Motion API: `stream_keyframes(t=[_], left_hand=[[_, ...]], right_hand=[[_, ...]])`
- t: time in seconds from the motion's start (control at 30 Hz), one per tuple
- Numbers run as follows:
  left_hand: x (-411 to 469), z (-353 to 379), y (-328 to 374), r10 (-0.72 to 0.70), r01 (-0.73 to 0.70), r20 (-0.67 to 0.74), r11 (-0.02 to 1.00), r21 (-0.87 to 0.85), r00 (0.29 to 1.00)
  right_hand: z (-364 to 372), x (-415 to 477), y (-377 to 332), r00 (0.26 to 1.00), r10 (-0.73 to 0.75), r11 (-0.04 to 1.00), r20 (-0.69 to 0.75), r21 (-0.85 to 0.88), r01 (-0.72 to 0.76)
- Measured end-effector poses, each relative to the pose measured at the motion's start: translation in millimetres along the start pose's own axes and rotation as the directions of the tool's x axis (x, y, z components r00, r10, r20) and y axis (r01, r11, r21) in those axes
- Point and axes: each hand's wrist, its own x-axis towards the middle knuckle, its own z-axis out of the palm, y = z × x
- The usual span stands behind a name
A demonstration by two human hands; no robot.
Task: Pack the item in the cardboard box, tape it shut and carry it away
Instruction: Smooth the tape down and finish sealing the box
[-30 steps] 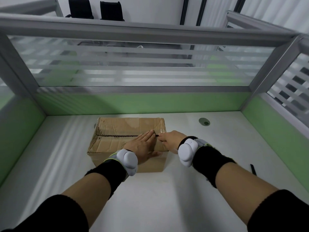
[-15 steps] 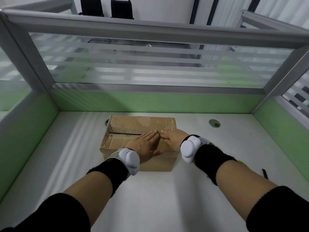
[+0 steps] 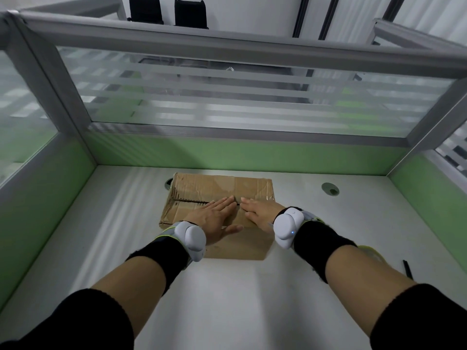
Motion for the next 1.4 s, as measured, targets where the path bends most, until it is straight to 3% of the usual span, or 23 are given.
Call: stream_keyframes(t=[0.47,0.9,1.4], left_hand=[[-21.6,-6.9,-32.6,-0.037,0.032,0.045,0.995,0.093,0.998],[-20.8,-6.2,-33.0,-0.042,0.04,0.034,0.997,0.064,0.999],[-42.4,-7.1,-57.8,-0.105,0.108,-0.04,0.992,0.069,0.994]], right_hand=[[-4.6,-4.3,2.6,0.999,-0.007,1.0,0.032,0.017,0.006],[-2.9,-4.2,-1.1,1.0,-0.002,1.0,0.017,0.014,0.002],[1.2,5.0,-10.4,0.999,-0.018,1.0,-0.029,0.017,0.018]])
